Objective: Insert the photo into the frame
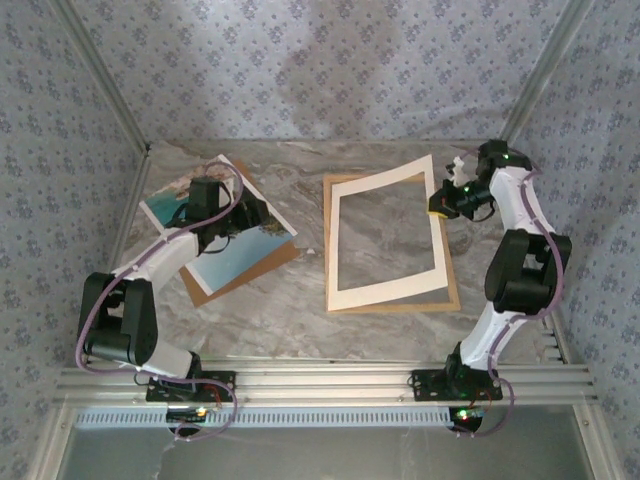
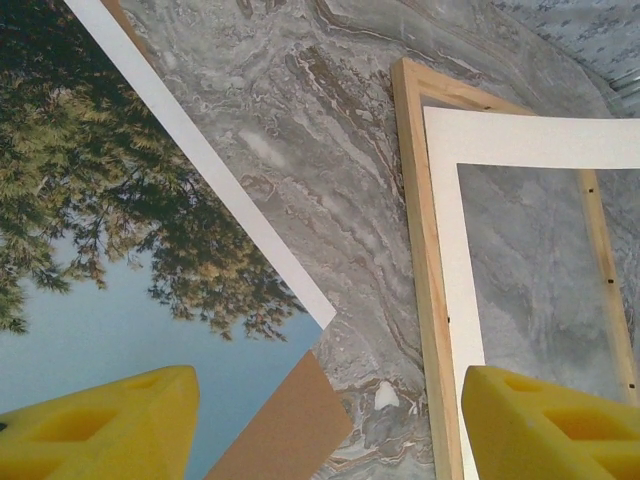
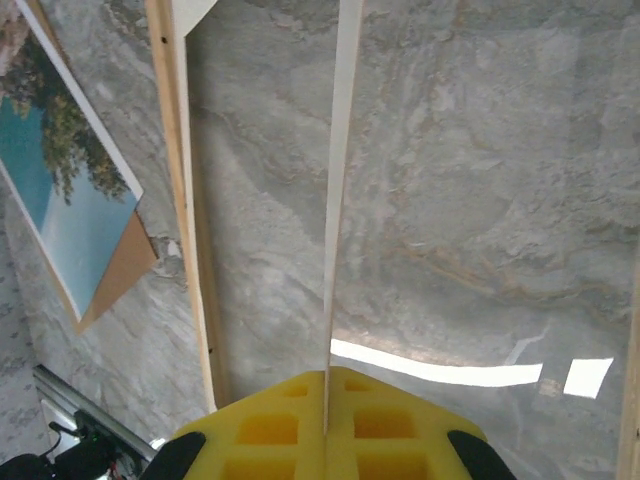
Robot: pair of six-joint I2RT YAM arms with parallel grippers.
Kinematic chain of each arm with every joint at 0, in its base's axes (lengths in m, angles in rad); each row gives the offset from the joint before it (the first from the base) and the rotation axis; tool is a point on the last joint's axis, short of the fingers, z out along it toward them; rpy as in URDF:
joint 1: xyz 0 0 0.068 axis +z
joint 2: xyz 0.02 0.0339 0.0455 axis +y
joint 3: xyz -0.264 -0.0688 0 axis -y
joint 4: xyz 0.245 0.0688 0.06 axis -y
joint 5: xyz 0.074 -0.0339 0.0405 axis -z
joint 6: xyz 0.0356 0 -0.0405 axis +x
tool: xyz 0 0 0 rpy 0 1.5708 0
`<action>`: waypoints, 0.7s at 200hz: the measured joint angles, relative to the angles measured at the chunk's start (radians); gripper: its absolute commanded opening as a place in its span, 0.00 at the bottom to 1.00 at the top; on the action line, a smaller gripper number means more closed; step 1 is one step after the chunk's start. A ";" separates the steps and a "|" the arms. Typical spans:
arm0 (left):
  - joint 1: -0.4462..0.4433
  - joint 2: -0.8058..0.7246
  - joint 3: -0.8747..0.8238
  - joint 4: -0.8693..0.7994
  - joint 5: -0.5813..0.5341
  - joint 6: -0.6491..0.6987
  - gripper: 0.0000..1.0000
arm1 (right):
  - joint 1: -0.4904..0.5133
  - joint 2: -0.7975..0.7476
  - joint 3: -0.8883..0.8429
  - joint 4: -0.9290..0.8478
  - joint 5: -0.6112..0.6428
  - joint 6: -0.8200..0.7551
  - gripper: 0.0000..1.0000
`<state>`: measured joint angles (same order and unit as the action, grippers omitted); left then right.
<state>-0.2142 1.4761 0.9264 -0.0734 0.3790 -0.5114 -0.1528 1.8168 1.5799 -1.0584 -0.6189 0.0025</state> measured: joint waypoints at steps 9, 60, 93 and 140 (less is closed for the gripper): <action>-0.002 0.000 0.000 0.000 0.000 0.000 0.71 | 0.000 0.010 0.002 0.001 0.007 0.000 0.00; -0.004 0.000 0.000 0.003 0.003 -0.003 0.71 | -0.005 0.066 0.040 0.014 0.042 0.001 0.00; -0.005 0.000 0.000 0.003 0.003 -0.003 0.71 | -0.005 0.075 0.040 0.035 0.055 0.010 0.00; -0.005 0.004 0.000 0.003 0.003 -0.003 0.72 | -0.015 0.077 0.035 0.084 0.064 0.040 0.00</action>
<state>-0.2192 1.4799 0.9264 -0.0700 0.3817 -0.5144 -0.1680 1.8935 1.6150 -0.9749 -0.5549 0.0422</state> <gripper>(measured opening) 0.714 0.057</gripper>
